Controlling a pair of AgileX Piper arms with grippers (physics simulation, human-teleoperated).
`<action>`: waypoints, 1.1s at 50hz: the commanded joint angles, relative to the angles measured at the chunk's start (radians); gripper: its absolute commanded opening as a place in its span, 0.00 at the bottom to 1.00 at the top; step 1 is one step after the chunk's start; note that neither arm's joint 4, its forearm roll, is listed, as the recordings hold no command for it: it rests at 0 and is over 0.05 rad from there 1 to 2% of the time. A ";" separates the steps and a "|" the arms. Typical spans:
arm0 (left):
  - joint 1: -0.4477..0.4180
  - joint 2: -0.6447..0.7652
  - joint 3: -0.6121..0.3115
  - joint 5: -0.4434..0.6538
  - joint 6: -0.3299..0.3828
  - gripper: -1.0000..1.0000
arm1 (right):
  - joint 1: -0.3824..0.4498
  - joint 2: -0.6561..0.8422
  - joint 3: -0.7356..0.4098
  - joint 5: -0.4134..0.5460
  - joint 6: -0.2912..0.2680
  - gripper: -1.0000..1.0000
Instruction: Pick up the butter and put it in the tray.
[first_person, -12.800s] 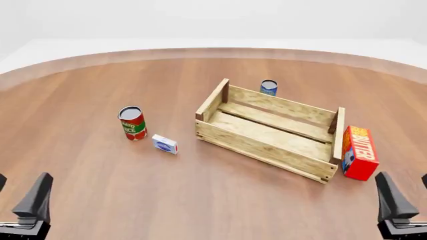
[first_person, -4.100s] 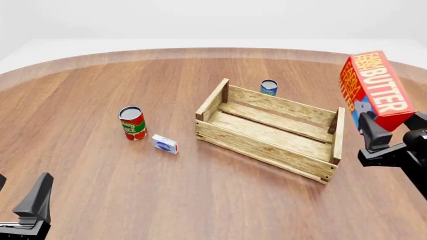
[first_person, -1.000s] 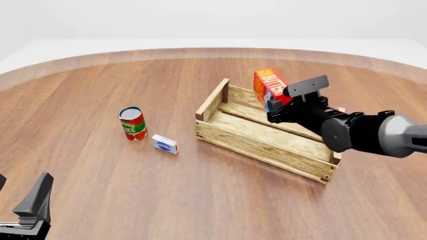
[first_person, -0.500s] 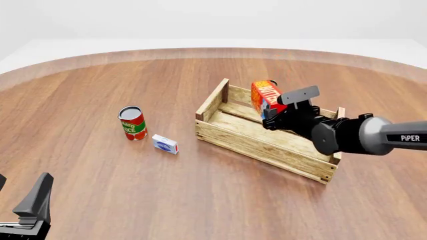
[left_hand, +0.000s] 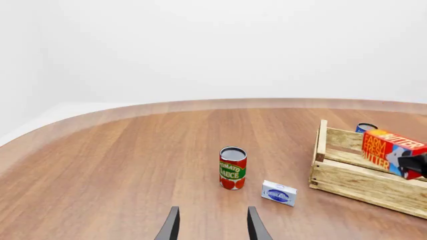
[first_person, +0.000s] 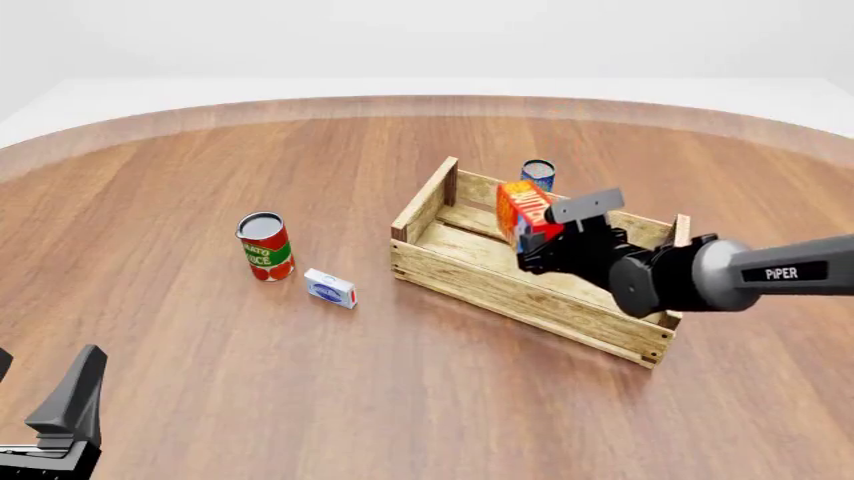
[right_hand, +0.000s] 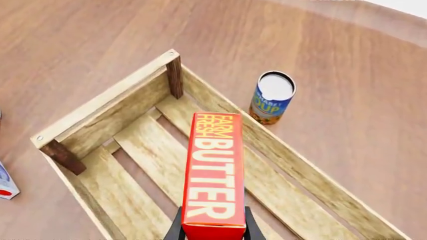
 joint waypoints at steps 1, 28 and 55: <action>0.000 0.000 0.000 0.000 0.000 1.00 | 0.003 0.014 -0.011 -0.013 0.027 0.00; 0.000 0.000 0.000 0.000 0.000 1.00 | -0.007 0.060 -0.031 -0.003 0.036 0.00; 0.000 0.000 0.000 0.000 0.000 1.00 | -0.019 0.060 -0.045 0.006 0.051 1.00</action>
